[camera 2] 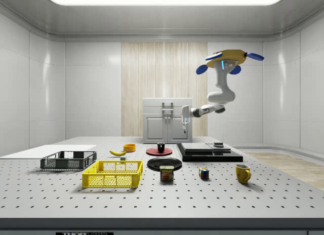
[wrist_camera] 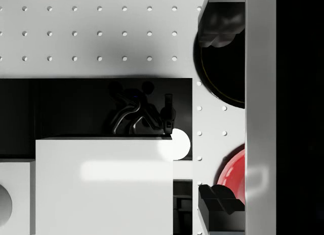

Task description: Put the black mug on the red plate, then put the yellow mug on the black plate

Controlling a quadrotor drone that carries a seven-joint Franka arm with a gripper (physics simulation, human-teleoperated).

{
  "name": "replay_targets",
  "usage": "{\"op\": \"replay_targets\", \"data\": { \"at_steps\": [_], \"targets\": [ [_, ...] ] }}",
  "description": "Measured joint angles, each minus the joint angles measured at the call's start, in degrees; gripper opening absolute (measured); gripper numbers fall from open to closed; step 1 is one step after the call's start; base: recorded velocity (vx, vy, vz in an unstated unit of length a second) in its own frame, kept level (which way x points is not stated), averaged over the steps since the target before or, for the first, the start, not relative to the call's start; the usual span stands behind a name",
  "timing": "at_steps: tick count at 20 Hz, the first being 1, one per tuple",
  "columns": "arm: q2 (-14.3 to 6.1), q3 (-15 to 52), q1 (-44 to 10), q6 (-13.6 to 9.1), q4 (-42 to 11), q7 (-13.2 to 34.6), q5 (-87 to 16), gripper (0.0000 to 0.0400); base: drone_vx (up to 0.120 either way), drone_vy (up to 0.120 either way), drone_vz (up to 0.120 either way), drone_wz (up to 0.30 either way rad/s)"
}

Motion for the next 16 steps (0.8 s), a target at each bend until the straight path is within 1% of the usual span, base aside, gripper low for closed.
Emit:
{"op": "replay_targets", "data": {
  "at_steps": [16],
  "targets": [
    [-0.2,0.0,-0.1,0.2,0.0,0.1,0.1,0.04,-0.12,0.12,0.0,0.0]
  ]
}}
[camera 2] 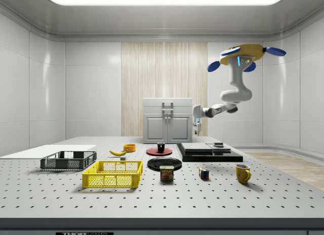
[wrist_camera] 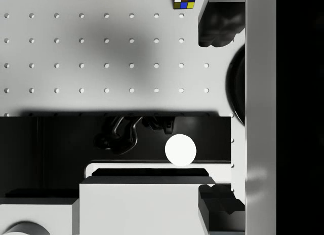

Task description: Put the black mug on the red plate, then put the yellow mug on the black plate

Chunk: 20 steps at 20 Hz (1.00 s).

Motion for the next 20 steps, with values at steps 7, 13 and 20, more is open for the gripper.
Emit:
{"op": "replay_targets", "data": {
  "at_steps": [7,13,20],
  "targets": [
    [-0.1,0.0,0.0,0.1,0.0,0.0,0.0,0.04,-0.12,0.12,0.0,0.0],
    [-0.2,0.0,-0.1,0.1,0.0,0.1,0.1,0.04,-0.12,0.12,0.0,0.0],
    [-0.2,0.0,-0.1,0.2,0.0,0.1,0.1,0.04,-0.12,0.12,0.0,0.0]
  ]
}}
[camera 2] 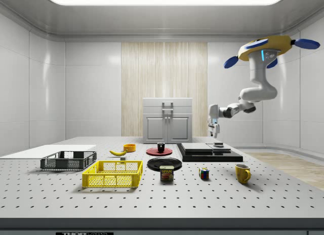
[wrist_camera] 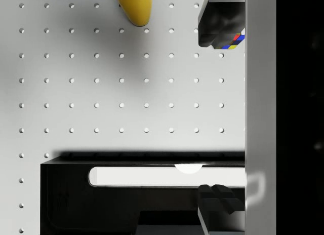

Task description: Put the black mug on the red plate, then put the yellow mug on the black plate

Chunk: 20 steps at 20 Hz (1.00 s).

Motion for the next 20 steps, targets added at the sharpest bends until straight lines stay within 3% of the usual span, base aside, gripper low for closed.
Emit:
{"op": "replay_targets", "data": {
  "at_steps": [20],
  "targets": [
    [-0.2,0.0,-0.1,0.2,0.0,0.1,0.1,0.04,-0.12,0.12,0.0,0.0]
  ]
}}
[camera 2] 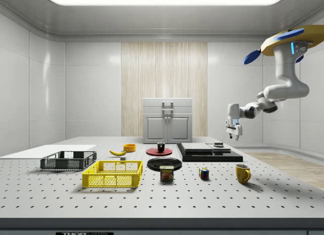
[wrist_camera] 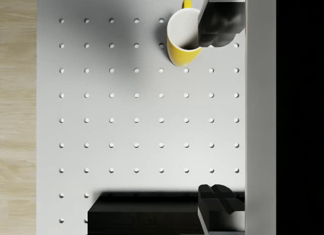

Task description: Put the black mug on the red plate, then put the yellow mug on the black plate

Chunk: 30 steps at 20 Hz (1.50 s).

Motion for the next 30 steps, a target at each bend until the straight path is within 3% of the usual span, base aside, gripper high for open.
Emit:
{"op": "replay_targets", "data": {
  "at_steps": [4,17,21,30],
  "targets": [
    [0.0,0.0,0.0,0.0,0.0,0.0,0.0,0.04,-0.06,0.12,-0.01,0.0],
    [-0.1,0.0,-0.1,0.1,0.0,0.0,0.0,0.04,0.0,0.12,-0.105,0.0],
    [-0.1,0.0,-0.1,0.1,0.0,0.0,0.1,0.04,0.1,0.12,0.0,0.0],
    [-0.2,0.0,-0.1,0.2,0.0,0.1,0.1,0.04,0.0,0.013,-0.084,0.0]
  ]
}}
